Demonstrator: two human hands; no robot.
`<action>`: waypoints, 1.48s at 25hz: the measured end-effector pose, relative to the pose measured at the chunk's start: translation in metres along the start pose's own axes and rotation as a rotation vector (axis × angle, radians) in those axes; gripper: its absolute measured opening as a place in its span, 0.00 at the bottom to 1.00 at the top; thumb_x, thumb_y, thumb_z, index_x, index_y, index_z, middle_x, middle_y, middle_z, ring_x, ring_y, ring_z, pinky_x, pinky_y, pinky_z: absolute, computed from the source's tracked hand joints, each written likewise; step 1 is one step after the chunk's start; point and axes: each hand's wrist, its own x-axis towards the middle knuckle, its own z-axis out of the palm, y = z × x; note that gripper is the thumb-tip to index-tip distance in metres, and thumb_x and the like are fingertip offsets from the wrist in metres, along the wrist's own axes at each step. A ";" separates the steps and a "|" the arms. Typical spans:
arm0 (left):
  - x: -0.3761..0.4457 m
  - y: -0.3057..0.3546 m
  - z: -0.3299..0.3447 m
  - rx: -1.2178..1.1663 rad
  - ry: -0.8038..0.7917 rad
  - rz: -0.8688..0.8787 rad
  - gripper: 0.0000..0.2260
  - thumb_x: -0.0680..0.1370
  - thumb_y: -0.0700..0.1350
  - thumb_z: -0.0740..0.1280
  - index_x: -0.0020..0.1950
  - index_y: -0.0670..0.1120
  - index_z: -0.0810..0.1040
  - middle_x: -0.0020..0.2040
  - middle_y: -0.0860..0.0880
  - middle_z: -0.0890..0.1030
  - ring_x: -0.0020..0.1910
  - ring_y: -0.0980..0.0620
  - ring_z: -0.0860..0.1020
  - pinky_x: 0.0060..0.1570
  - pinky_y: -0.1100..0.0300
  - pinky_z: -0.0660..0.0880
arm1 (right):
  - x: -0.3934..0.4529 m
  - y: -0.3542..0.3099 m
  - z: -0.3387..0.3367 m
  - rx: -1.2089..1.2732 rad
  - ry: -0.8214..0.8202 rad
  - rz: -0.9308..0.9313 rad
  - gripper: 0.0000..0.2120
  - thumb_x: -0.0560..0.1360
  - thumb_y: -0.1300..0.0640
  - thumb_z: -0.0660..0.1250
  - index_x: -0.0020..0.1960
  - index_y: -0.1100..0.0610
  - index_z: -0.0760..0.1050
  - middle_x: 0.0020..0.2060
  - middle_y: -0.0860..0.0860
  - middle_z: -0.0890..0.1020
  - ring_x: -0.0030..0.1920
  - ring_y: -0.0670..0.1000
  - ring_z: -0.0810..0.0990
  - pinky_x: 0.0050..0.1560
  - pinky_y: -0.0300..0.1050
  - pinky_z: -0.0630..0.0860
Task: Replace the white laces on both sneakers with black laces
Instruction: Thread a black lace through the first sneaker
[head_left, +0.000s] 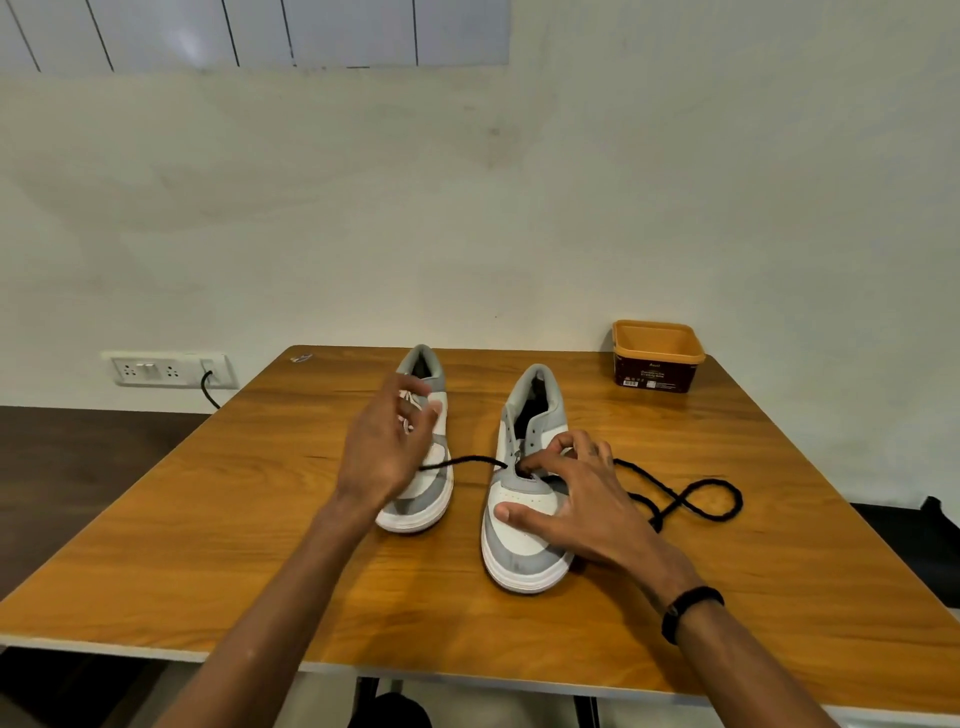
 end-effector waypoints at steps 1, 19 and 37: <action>-0.007 -0.001 0.009 0.206 -0.106 0.128 0.14 0.83 0.61 0.62 0.61 0.55 0.80 0.54 0.53 0.81 0.52 0.55 0.78 0.49 0.53 0.78 | 0.000 0.001 0.000 -0.001 -0.008 0.000 0.41 0.66 0.21 0.68 0.73 0.40 0.73 0.67 0.46 0.64 0.71 0.49 0.59 0.70 0.52 0.70; -0.016 0.004 0.000 -0.423 0.170 -0.191 0.08 0.88 0.46 0.59 0.58 0.41 0.72 0.49 0.43 0.84 0.44 0.50 0.88 0.42 0.57 0.85 | 0.007 -0.005 -0.033 -0.290 -0.073 0.013 0.47 0.53 0.12 0.64 0.61 0.40 0.65 0.62 0.40 0.72 0.60 0.47 0.70 0.54 0.48 0.76; -0.019 0.005 0.016 0.205 -0.126 0.198 0.04 0.85 0.47 0.66 0.50 0.49 0.77 0.41 0.53 0.81 0.39 0.57 0.79 0.36 0.57 0.75 | 0.003 -0.006 -0.031 -0.249 -0.074 0.009 0.46 0.55 0.12 0.63 0.64 0.40 0.73 0.64 0.40 0.70 0.62 0.47 0.72 0.56 0.50 0.80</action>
